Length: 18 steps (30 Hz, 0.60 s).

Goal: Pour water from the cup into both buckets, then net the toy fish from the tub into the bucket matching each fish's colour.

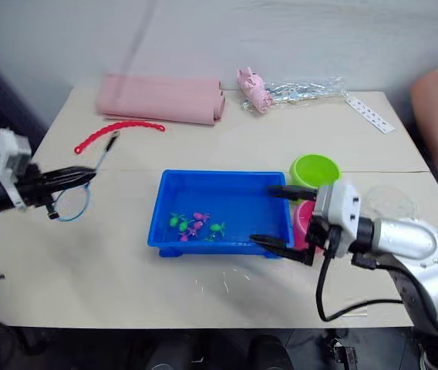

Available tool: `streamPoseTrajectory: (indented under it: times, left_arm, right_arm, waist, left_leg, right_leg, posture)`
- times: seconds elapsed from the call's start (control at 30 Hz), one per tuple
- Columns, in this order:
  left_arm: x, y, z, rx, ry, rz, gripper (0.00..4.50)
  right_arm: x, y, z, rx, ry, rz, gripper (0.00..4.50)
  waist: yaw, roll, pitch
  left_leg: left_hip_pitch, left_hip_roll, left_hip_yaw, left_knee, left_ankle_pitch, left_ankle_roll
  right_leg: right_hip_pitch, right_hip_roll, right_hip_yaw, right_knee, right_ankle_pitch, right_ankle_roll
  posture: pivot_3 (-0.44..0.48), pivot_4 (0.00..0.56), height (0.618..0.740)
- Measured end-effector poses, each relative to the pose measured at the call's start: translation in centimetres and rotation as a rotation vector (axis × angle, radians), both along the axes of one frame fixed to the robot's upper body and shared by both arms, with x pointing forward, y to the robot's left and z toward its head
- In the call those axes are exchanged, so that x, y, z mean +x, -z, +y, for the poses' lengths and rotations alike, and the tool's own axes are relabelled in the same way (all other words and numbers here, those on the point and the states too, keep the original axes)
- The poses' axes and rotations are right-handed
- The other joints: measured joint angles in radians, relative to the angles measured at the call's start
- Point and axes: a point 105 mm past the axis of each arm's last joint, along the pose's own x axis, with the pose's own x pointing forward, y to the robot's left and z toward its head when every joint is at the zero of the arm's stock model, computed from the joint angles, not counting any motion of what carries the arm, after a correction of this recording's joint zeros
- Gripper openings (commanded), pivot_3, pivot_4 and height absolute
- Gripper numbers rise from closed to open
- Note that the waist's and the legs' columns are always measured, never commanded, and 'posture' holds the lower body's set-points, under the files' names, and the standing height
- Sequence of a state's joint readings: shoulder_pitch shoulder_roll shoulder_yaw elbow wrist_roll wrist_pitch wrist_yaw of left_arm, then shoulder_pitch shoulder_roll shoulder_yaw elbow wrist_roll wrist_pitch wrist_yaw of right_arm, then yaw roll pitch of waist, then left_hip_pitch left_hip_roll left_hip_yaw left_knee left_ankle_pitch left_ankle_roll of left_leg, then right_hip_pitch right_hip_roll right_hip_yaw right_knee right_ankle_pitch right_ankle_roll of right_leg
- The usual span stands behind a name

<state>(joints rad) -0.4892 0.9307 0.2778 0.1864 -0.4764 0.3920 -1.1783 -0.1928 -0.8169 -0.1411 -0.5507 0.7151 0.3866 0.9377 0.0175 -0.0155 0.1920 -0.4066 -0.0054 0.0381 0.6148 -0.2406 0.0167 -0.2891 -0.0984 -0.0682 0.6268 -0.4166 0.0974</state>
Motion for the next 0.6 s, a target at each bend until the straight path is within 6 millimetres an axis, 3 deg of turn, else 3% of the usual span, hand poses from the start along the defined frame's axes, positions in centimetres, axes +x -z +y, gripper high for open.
streamPoseTrajectory:
  times: [0.03,0.1,0.17,0.3,0.4,0.6]
  left_arm:
    - [-0.4,-0.4,-1.2,0.022,0.081,-0.002,0.05]
    - [-2.0,-0.6,-6.3,0.172,0.410,0.025,0.05]
    - [-2.5,0.0,-9.4,0.277,0.567,0.039,0.05]
    - [-2.2,1.6,-12.1,0.435,0.684,0.037,0.05]
    - [-1.9,1.5,-13.7,0.429,0.723,0.024,0.05]
    - [-1.3,0.7,-16.3,0.351,0.743,0.026,0.05]
  right_arm:
    - [0.1,-0.3,0.3,0.013,-0.015,0.029,4.50]
    - [0.3,-1.6,1.3,-0.011,-0.063,0.121,4.50]
    - [0.7,-2.3,1.9,-0.023,-0.097,0.184,4.50]
    - [2.1,-2.0,1.5,-0.079,-0.070,0.255,4.50]
    - [2.7,-1.6,1.8,-0.132,-0.063,0.302,4.50]
    - [2.9,-0.9,3.1,-0.165,-0.041,0.408,4.50]
  waist:
    - [0.000,0.000,0.000]
    - [-0.004,0.003,0.002]
    - [-0.008,0.003,0.003]
    - [-0.022,0.004,0.004]
    - [-0.019,0.004,0.004]
    - [-0.019,0.003,0.007]
  left_leg:
    - [0.000,0.000,0.000,0.000,0.000,0.000]
    - [-0.001,0.000,0.000,0.000,0.000,0.001]
    - [-0.002,0.001,0.001,-0.001,0.001,0.001]
    - [-0.008,0.001,0.001,-0.001,0.000,0.003]
    - [-0.021,0.001,0.000,0.006,0.001,0.003]
    - [-0.022,0.001,-0.001,0.015,0.002,0.005]
  right_leg:
    - [0.000,0.000,0.000,0.000,0.000,0.000]
    - [-0.001,0.002,0.000,0.000,0.000,0.000]
    - [-0.001,0.004,-0.002,0.002,0.000,0.000]
    - [-0.005,0.005,-0.003,0.002,0.000,0.000]
    - [-0.017,0.005,-0.004,0.009,0.000,0.001]
    - [-0.017,0.004,-0.005,0.017,0.000,0.001]
  posture:
    - [0.000,0.150,0.740]
    - [0.000,0.150,0.740]
    - [0.000,0.150,0.740]
    - [0.000,0.150,0.740]
    - [0.000,0.150,0.740]
    - [0.000,0.150,0.740]
